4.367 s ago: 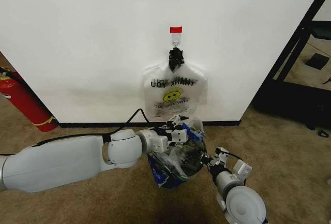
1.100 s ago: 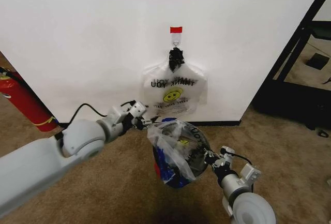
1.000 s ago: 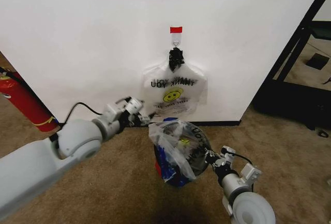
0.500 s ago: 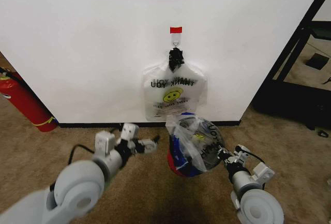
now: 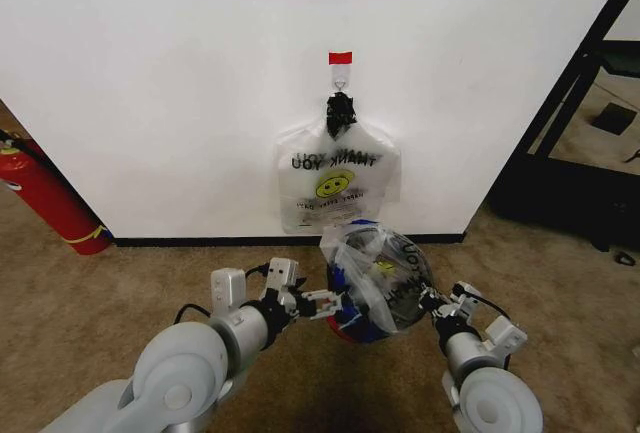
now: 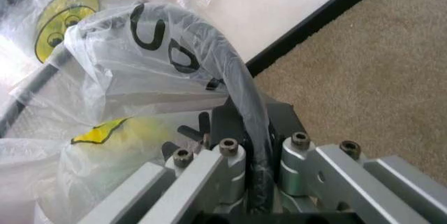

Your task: Pick up the garbage bag from the wall and place it over the trash bin.

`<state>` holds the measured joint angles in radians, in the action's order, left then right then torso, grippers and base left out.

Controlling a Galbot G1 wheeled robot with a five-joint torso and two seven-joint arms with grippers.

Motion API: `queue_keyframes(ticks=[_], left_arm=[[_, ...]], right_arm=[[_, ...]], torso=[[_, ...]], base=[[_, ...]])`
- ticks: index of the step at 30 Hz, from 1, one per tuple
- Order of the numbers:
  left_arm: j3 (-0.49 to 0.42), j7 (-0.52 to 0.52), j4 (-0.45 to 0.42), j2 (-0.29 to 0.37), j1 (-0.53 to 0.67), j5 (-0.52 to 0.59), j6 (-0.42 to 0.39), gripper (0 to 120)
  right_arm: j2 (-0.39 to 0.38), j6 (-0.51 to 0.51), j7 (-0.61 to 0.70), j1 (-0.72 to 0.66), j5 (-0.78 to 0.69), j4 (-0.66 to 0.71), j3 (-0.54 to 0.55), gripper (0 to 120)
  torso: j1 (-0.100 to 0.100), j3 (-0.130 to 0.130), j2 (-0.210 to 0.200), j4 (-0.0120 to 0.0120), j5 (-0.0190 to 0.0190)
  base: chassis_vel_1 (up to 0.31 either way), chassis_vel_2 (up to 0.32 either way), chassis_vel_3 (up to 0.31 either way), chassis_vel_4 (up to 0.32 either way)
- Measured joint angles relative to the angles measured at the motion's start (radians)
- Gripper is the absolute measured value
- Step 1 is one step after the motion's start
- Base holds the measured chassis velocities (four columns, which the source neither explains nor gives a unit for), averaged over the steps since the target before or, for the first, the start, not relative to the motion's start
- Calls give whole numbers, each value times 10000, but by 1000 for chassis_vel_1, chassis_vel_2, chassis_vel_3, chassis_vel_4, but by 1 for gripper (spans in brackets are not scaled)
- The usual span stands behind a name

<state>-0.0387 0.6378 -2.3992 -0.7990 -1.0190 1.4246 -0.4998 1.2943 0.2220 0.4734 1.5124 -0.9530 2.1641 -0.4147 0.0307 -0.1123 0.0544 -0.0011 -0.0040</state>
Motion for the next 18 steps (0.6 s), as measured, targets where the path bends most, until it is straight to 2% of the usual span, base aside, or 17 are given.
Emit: queue_keyframes(ticks=[11,14,15,16,18], left_arm=[[-579,31,293,-63,-40,-602,-194,100],[-729,25,413,-35,35,-825,-250,94],[-730,20,447,-15,33,-865,-256,88],[-730,20,447,-15,33,-865,-256,88],[-745,-10,472,-2,-17,-940,-255,80]], right_arm=[[143,10,38,6,88,70,111,0],[59,11,39,42,114,58,96,0],[10,11,38,54,115,58,71,0],[10,11,38,54,115,58,71,0],[-21,11,39,62,115,58,52,0]], torso=[[0,0,0,1,-1],[0,0,0,0,-1],[0,0,0,1,0],[0,0,0,1,0],[0,0,0,0,-1]], base=[[0,0,0,0],[0,0,0,0],[0,0,0,0],[0,0,0,0],[0,0,0,0]])
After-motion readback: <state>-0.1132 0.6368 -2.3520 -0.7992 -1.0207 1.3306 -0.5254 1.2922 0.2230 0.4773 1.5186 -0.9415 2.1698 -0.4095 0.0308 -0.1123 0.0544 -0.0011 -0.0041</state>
